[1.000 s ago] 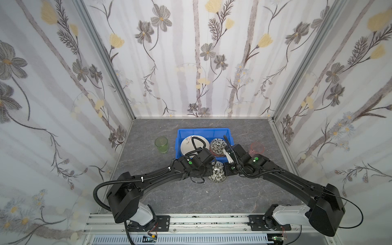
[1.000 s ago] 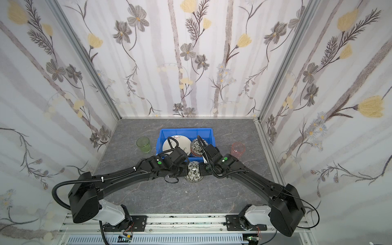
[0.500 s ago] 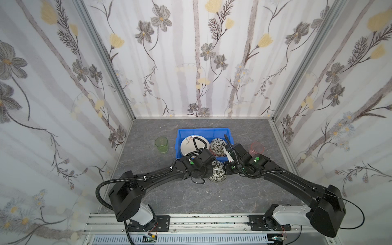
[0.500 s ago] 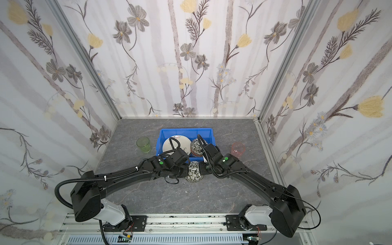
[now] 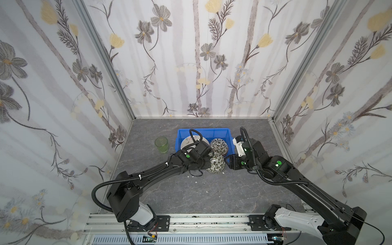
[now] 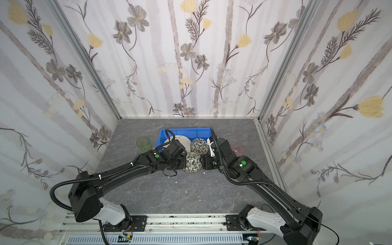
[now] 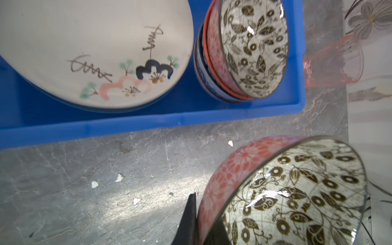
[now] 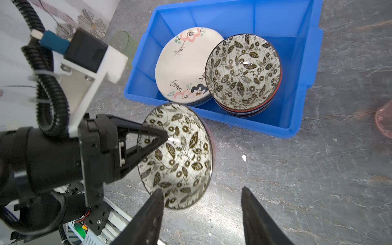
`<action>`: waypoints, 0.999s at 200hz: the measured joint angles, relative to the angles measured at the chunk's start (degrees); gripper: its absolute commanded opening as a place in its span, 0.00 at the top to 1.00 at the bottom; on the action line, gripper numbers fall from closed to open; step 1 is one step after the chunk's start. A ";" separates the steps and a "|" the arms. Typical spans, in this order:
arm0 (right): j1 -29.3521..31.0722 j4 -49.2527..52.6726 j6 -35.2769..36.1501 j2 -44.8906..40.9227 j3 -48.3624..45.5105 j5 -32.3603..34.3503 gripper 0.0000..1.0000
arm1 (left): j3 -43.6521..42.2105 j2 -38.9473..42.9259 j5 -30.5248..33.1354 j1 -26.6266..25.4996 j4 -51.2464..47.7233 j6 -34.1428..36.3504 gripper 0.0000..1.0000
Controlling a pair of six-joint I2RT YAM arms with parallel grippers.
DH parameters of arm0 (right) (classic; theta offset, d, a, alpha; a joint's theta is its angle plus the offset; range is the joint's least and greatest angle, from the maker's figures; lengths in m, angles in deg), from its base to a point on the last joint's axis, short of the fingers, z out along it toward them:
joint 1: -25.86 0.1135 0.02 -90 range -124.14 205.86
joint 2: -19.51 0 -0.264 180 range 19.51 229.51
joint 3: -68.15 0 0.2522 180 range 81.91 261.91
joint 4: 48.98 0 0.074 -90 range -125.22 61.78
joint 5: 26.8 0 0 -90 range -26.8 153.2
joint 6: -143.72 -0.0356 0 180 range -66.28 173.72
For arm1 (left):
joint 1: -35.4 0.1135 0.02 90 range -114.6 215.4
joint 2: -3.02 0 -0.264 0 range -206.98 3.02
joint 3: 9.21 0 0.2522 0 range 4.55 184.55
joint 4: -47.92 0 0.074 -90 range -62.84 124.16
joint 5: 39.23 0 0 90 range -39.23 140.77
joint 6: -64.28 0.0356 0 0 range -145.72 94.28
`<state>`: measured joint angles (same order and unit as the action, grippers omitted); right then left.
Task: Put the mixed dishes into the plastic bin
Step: 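Lift the bowl toward the bin with the left gripper while the right withdraws, then lower the leaf-patterned bowl onto the stacked bowls with the left gripper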
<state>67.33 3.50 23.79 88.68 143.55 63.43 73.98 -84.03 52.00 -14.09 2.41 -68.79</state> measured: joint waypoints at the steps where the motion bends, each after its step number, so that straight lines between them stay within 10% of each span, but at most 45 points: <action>1: -0.07 0.04 0.00 -0.26 -0.07 0.13 0.39 | 0.15 -0.04 0.02 0.07 -0.02 0.07 1.00; 200: -9.29 4.79 -2.19 -16.74 -11.13 3.32 0.04 | 30.01 -26.69 -0.11 7.72 -6.58 16.35 1.00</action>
<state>58.04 8.28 21.61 71.94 132.43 66.75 103.99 -110.71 51.89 -6.38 -4.17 -52.44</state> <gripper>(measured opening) 0.959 0.079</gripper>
